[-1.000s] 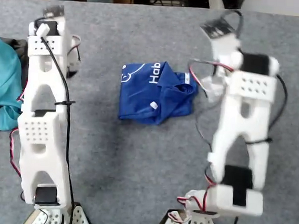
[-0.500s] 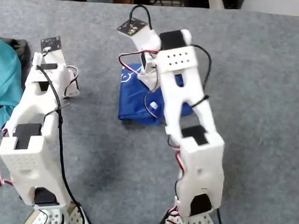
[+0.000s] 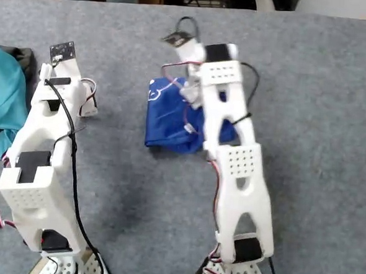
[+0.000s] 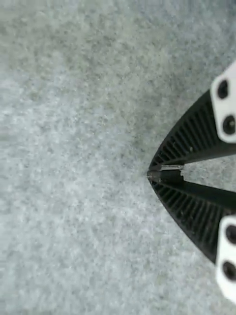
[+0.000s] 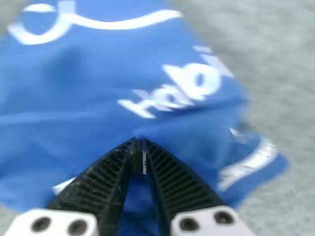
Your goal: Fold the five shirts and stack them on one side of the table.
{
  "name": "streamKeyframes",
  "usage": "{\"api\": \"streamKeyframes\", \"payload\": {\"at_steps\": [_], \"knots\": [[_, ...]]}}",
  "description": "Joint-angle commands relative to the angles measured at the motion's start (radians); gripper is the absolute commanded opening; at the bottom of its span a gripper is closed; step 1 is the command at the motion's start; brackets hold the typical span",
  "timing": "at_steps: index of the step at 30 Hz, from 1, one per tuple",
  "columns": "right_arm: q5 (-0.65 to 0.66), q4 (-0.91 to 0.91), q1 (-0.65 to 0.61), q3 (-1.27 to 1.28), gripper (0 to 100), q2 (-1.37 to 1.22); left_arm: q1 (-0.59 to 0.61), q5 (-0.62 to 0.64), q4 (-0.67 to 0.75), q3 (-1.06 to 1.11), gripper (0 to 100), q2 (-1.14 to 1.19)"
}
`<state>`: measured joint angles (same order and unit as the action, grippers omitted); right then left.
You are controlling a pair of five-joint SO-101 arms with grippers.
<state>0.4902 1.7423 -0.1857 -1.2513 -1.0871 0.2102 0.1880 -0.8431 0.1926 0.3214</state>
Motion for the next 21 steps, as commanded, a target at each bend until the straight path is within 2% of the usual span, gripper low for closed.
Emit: {"api": "streamKeyframes", "payload": {"at_steps": [1, 8, 13, 17, 21], "knots": [[-0.002, -0.049, 0.086, -0.162, 1.5, -0.033, 0.007, 0.003, 0.023, -0.022, 3, -0.043], [-0.002, -0.230, 0.189, -0.403, 1.5, -0.105, 0.002, 0.003, 0.023, -0.024, 3, -0.043], [-0.002, -0.301, 0.218, -0.423, 1.5, -0.093, 0.002, 0.003, 0.023, -0.024, 3, -0.043], [-0.003, -0.212, 0.175, -0.421, 1.5, -0.038, 0.002, 0.003, 0.023, -0.025, 3, -0.043], [-0.003, 0.021, 0.044, -0.415, 1.5, 0.013, 0.002, 0.003, 0.023, -0.025, 3, -0.043]]}}
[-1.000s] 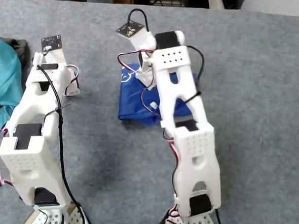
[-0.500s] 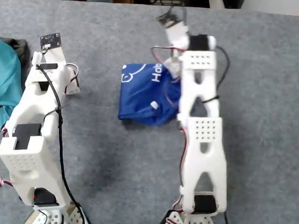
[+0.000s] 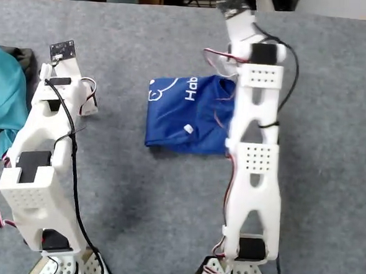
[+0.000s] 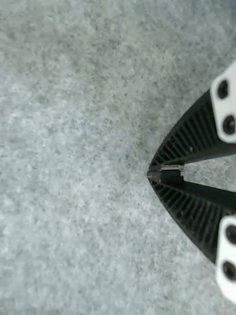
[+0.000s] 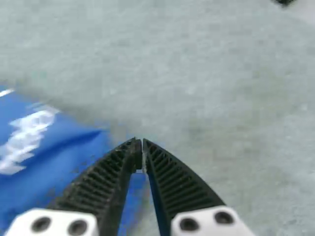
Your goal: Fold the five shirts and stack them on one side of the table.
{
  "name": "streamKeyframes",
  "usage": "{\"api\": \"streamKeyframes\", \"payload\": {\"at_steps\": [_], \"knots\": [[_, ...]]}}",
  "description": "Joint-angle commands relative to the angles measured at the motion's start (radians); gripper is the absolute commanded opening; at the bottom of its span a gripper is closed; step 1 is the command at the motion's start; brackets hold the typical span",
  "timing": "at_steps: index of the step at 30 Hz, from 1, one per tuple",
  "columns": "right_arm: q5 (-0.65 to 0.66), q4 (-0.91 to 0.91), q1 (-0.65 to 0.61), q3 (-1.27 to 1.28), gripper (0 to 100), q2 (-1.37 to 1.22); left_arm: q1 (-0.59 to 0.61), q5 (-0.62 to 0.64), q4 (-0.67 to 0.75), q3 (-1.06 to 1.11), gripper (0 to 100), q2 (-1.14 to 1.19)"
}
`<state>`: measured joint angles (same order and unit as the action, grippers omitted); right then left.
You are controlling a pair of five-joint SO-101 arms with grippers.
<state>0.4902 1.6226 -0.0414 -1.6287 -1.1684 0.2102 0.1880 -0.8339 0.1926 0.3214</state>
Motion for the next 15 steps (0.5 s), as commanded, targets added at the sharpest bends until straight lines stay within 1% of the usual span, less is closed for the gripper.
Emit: {"api": "streamKeyframes", "payload": {"at_steps": [1, 4, 6, 8, 10, 15], "knots": [[-0.015, 0.152, -0.127, -0.022, 1.5, 0.094, 0.002, 0.003, 0.014, -0.025, 3, -0.043], [-0.089, 0.141, -0.170, 0.073, 1.5, 0.110, 0.002, 0.003, 0.014, -0.024, 3, -0.043], [-0.100, 0.144, -0.209, 0.142, 1.5, 0.111, 0.004, 0.003, 0.014, -0.025, 3, -0.043], [-0.104, 0.143, -0.216, 0.219, 1.5, 0.116, 0.005, 0.003, 0.014, -0.025, 3, -0.043], [-0.104, 0.143, -0.207, 0.274, 1.5, 0.116, 0.005, 0.003, 0.014, -0.024, 3, -0.043], [-0.106, 0.146, -0.135, 0.375, 1.5, 0.119, 0.005, 0.003, 0.014, -0.025, 3, -0.043]]}}
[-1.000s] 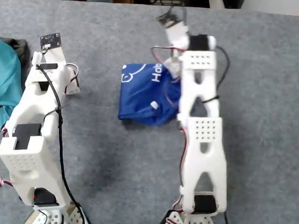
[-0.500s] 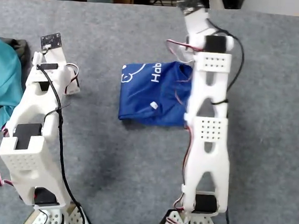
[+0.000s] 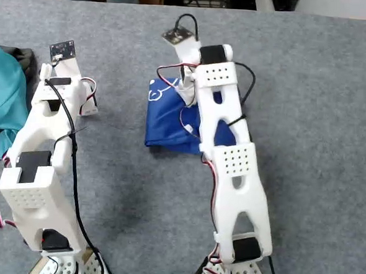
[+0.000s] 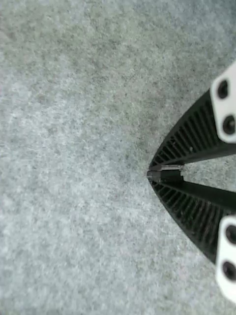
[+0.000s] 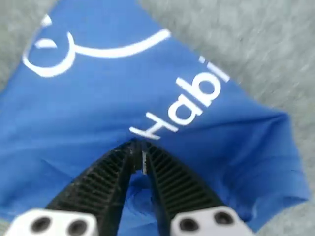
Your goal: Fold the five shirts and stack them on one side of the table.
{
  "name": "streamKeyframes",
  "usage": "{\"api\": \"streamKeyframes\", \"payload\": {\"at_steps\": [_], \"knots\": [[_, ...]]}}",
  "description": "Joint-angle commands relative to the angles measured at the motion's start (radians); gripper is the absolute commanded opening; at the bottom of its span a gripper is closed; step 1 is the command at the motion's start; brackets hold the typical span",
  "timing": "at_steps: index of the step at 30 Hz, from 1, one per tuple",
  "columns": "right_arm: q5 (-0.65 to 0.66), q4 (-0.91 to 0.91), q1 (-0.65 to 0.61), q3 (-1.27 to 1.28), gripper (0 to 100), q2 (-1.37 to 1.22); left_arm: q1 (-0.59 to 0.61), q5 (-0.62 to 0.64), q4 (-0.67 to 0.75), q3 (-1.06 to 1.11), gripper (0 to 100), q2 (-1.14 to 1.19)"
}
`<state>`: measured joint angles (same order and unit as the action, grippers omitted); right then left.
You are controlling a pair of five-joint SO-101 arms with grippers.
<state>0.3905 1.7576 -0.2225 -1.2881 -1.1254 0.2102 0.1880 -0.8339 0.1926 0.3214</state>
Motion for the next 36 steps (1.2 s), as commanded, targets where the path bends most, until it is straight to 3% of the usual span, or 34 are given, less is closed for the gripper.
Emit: {"api": "streamKeyframes", "payload": {"at_steps": [1, 21, 26, 30, 36], "knots": [[-0.006, 0.011, 0.061, 0.062, 1.5, 0.077, 0.005, 0.003, 0.014, -0.025, 3, -0.043], [0.023, -0.005, 0.267, 1.038, 1.5, 0.674, 0.004, 0.003, 0.014, -0.027, 3, -0.043], [0.023, -0.153, 0.324, 1.202, 1.5, 0.691, 0.001, 0.003, 0.014, -0.028, 3, -0.043], [0.025, -0.180, 0.341, 1.182, 1.5, 0.716, -0.015, 0.002, 0.014, -0.028, 3, -0.052], [0.072, 0.009, 0.347, 1.013, 1.5, 0.842, -0.127, 0.003, -0.057, -0.147, 3, -0.068]]}}
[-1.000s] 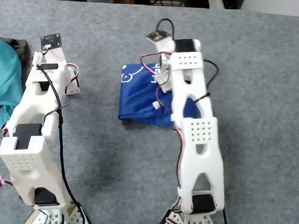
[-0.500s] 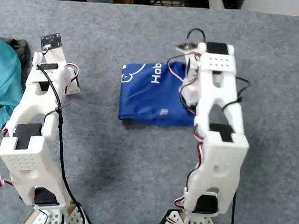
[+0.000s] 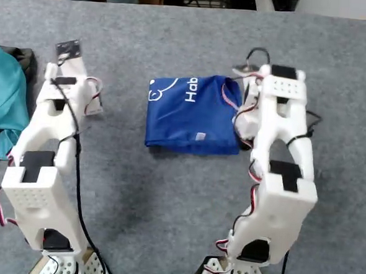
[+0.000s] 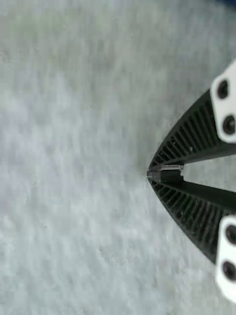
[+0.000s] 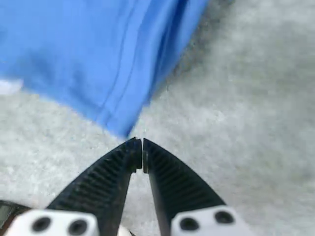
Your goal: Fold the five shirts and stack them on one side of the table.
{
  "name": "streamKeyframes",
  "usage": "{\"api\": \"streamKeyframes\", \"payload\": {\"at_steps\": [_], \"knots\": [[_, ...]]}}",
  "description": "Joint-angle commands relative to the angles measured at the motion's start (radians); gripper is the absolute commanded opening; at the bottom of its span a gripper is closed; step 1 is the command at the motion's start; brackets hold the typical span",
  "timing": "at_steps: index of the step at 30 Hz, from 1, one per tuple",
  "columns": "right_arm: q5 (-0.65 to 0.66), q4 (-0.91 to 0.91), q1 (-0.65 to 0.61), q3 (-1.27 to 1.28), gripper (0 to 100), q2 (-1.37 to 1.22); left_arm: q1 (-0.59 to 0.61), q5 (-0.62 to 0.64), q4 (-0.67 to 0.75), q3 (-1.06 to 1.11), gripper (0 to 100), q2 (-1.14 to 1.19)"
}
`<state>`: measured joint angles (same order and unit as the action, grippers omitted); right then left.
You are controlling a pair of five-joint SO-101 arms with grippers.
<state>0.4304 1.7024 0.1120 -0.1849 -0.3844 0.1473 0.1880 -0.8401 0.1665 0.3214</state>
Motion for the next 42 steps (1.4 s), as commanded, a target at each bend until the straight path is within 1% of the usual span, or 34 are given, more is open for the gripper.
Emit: {"api": "streamKeyframes", "payload": {"at_steps": [1, 3, 6, 9, 11, 13, 16, 18, 22, 25, 30, 36, 38, 40, 42], "knots": [[0.029, 0.064, 0.011, -0.099, 1.5, 0.124, -0.090, 0.005, -0.091, -0.173, 3, -0.078], [0.006, 0.061, 0.003, -0.105, 1.5, 0.177, -0.147, 0.005, -0.143, -0.278, 3, -0.086], [-0.069, 0.058, -0.055, -0.101, 1.5, 0.243, -0.234, 0.002, -0.149, -0.400, 3, -0.083], [-0.123, 0.051, -0.126, -0.096, 1.5, 0.259, -0.286, 0.002, -0.054, -0.443, 3, -0.015], [-0.132, 0.020, -0.143, -0.082, 1.5, 0.232, -0.302, 0.009, 0.028, -0.444, 3, 0.055], [-0.129, -0.048, -0.141, -0.039, 1.5, 0.189, -0.309, 0.009, 0.092, -0.446, 3, 0.141], [-0.126, -0.152, -0.104, 0.048, 1.5, 0.105, -0.305, 0.009, 0.170, -0.446, 3, 0.261], [-0.092, -0.199, -0.064, 0.097, 1.5, 0.042, -0.292, 0.009, 0.216, -0.453, 3, 0.321], [-0.023, -0.267, 0.002, 0.150, 1.5, -0.087, -0.277, 0.009, 0.203, -0.533, 3, 0.367], [-0.005, -0.262, 0.032, 0.119, 1.5, -0.139, -0.272, 0.009, 0.204, -0.556, 3, 0.402], [0.071, -0.201, 0.051, 0.044, 1.5, -0.096, -0.266, 0.009, 0.201, -0.576, 3, 0.417], [0.137, -0.071, 0.051, -0.105, 1.5, 0.064, -0.232, 0.011, 0.203, -0.582, 3, 0.417], [0.138, -0.074, 0.049, -0.163, 1.5, 0.107, -0.214, 0.011, 0.203, -0.582, 3, 0.417], [0.135, -0.121, 0.043, -0.219, 1.5, 0.117, -0.208, 0.011, 0.203, -0.582, 3, 0.417], [0.104, -0.183, 0.020, -0.272, 1.5, 0.117, -0.208, 0.011, 0.203, -0.582, 3, 0.417]]}}
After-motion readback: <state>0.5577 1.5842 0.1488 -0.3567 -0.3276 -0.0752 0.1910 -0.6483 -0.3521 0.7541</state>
